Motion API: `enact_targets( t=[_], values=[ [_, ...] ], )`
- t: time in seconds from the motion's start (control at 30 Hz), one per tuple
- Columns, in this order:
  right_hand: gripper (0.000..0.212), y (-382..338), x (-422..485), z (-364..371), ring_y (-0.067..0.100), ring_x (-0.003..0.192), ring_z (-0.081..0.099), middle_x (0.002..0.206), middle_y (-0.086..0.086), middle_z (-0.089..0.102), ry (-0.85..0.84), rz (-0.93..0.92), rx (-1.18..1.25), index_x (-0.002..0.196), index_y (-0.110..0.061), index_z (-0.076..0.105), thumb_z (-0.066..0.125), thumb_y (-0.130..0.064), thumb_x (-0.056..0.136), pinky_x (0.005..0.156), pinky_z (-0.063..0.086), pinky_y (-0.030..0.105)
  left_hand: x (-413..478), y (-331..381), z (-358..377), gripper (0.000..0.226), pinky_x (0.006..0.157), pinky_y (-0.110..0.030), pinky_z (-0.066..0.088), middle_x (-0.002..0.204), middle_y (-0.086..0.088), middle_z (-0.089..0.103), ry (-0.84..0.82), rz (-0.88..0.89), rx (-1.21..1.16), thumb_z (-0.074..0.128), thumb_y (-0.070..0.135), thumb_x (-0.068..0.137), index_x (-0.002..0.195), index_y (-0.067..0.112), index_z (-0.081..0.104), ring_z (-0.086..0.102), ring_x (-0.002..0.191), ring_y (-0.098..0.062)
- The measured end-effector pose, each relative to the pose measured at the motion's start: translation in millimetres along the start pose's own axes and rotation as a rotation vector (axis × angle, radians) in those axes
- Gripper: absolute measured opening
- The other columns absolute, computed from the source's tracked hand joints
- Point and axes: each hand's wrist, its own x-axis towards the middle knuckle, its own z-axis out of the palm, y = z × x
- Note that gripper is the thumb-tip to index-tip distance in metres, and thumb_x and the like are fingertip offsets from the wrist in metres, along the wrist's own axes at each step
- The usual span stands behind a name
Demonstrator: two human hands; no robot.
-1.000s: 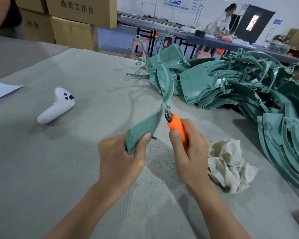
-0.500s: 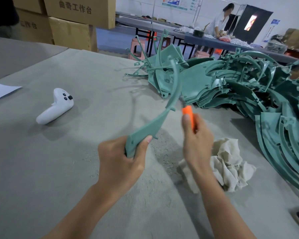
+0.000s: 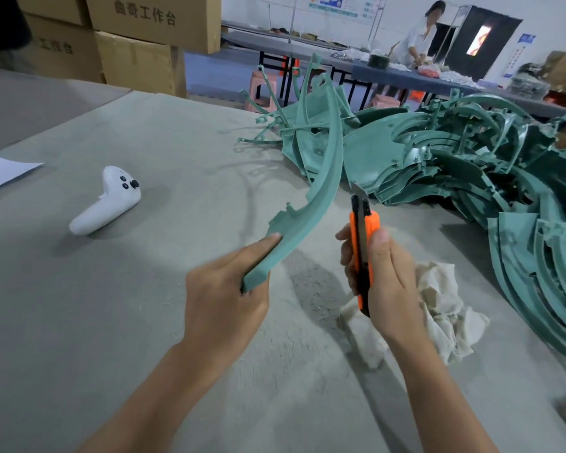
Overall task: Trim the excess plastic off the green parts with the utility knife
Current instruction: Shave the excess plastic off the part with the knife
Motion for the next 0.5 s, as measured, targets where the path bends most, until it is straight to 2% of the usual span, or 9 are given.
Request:
enact_targets(
  t=[0.07, 0.13, 0.23, 0.37, 0.5],
  values=[
    [0.046, 0, 0, 3, 0.015, 0.052, 0.048, 0.070, 0.006, 0.058, 0.000, -0.011, 0.013, 0.098, -0.019, 0.066, 0.028, -0.043, 0.104, 0.045, 0.038, 0.028, 0, 0, 0, 0.037, 0.052, -0.003, 0.035, 0.094, 0.015, 0.063, -0.020, -0.014, -0.009, 0.067, -0.005, 0.071, 0.103, 0.012, 0.076, 0.052, 0.058, -0.006],
    [0.047, 1, 0, 5, 0.014, 0.053, 0.049, 0.070, 0.004, 0.059, -0.006, -0.033, -0.008, 0.098, -0.019, 0.066, 0.029, -0.048, 0.102, 0.046, 0.039, 0.027, -1, 0, 0, 0.039, 0.054, 0.001, 0.033, 0.098, 0.015, 0.062, -0.047, -0.045, -0.028, 0.067, -0.004, 0.072, 0.105, 0.013, 0.075, 0.049, 0.056, 0.005],
    [0.046, 1, -2, 9, 0.015, 0.054, 0.049, 0.069, 0.004, 0.058, -0.045, -0.062, -0.034, 0.095, -0.018, 0.063, 0.030, -0.049, 0.101, 0.047, 0.039, 0.027, -4, 1, 0, 0.040, 0.056, 0.005, 0.032, 0.067, 0.016, 0.064, -0.088, -0.060, -0.051, 0.067, -0.004, 0.071, 0.106, 0.014, 0.075, 0.045, 0.055, 0.019],
    [0.053, 1, -8, 15, 0.017, 0.048, 0.045, 0.064, 0.007, 0.051, -0.084, -0.116, -0.065, 0.091, -0.012, 0.059, 0.027, -0.053, 0.103, 0.043, 0.037, 0.026, -3, 0, -1, 0.034, 0.055, 0.006, 0.030, 0.057, -0.001, 0.065, -0.086, -0.055, -0.001, 0.069, -0.004, 0.072, 0.101, 0.012, 0.077, 0.042, 0.053, 0.021],
    [0.052, 3, -9, 17, 0.020, 0.045, 0.044, 0.060, 0.008, 0.049, -0.071, -0.161, -0.123, 0.090, -0.014, 0.058, 0.025, -0.053, 0.104, 0.041, 0.037, 0.039, -4, 3, -2, 0.035, 0.054, 0.004, 0.032, 0.057, 0.002, 0.064, -0.104, -0.090, -0.019, 0.067, -0.004, 0.073, 0.102, 0.013, 0.076, 0.045, 0.052, 0.017]
  ],
)
